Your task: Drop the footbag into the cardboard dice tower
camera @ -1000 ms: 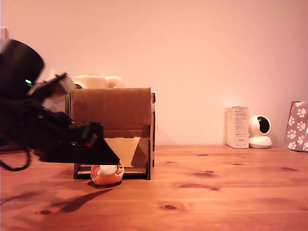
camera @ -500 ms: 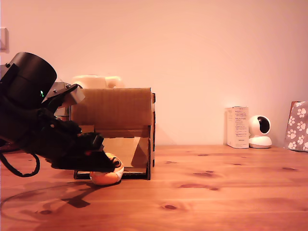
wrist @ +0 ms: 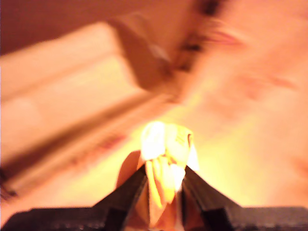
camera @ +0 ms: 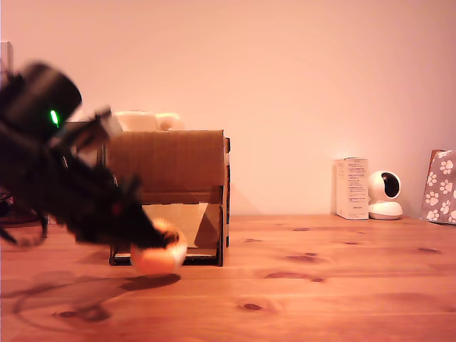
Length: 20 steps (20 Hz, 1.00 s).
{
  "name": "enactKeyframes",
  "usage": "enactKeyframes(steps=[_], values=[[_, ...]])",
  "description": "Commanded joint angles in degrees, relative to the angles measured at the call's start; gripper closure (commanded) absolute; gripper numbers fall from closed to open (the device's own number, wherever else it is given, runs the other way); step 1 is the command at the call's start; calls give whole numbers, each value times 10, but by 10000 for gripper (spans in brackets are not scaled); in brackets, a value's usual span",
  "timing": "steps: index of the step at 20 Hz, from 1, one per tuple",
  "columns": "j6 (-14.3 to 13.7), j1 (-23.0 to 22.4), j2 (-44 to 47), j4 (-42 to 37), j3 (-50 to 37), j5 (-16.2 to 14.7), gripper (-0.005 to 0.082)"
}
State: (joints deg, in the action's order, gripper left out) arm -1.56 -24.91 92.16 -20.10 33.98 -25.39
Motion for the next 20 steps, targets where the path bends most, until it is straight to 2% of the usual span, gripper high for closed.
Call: enactKeyframes(steps=[1,5,11,15,17,20], values=[[1,-2,-40,34,-6,-8,676],[1,-2,-130,104,-6,-14,676],[0,-2,-244,108,-1,-12,676],[-1,-2,-263,32,12,8,676],[-9,-2,-258,0,26,28,676],[-37,-2,-240,-21,62,56,676]])
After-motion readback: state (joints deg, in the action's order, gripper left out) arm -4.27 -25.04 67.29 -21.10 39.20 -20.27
